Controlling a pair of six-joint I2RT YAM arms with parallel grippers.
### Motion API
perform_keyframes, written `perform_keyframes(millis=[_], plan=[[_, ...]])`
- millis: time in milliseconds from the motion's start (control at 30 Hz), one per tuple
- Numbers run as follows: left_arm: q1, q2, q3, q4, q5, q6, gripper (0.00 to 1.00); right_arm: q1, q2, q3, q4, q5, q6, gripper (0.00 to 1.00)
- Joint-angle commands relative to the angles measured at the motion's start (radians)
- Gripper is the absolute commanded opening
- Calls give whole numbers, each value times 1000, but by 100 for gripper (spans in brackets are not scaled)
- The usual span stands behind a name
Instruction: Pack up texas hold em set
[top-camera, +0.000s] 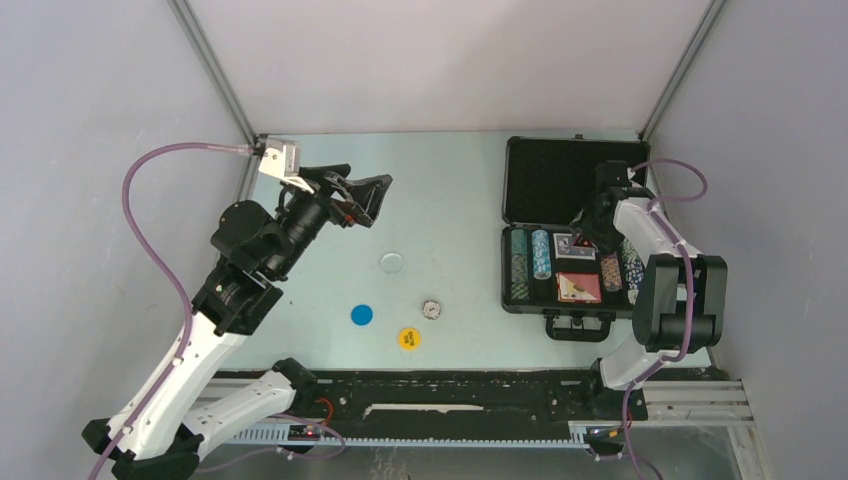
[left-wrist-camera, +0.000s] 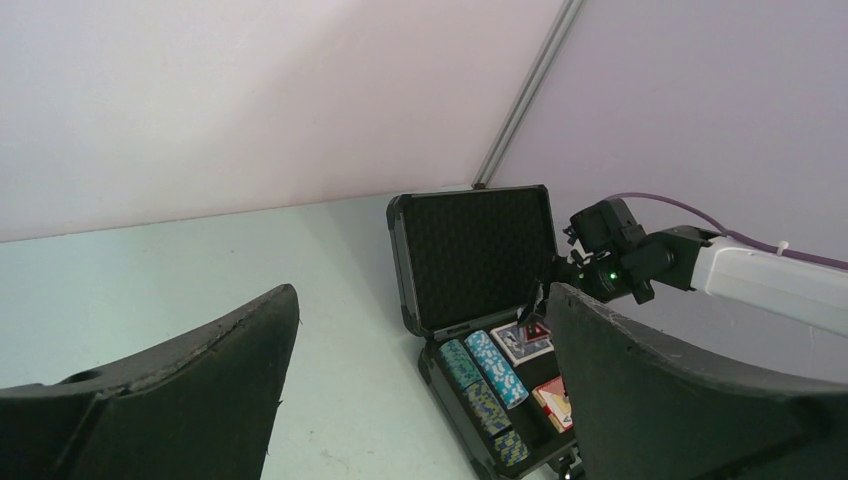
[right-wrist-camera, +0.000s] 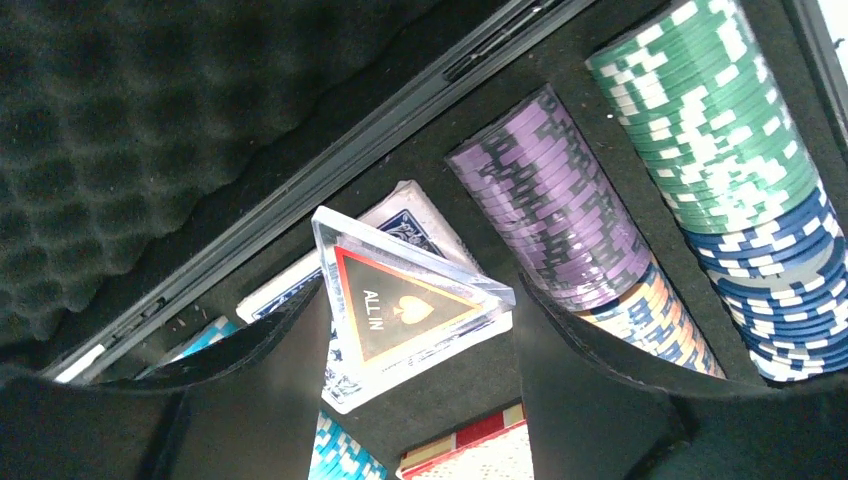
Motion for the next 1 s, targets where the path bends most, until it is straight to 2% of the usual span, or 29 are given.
perform_keyframes(millis=[0,167,333,533,800,967], plan=[[-3,-12,-7,30,8,-7,100,5,-45,-6,0,94,138,68],[-3,-13,-6,31,14,-10,100,7,-135,-109,67,94,307,68],[-3,-17,-6,32,15,-12,100,12,-142,-115,-9,89,603,66],[-3,-19,-7,31,12,-10,100,25,-147,-106,-82,89,846,65],[-2,-30,-5,31,10,-10,100,24,-142,-96,-123,147,986,66],[-3,-28,-5,32,10,-10,100,18,-112,-85,-94,127,990,66]])
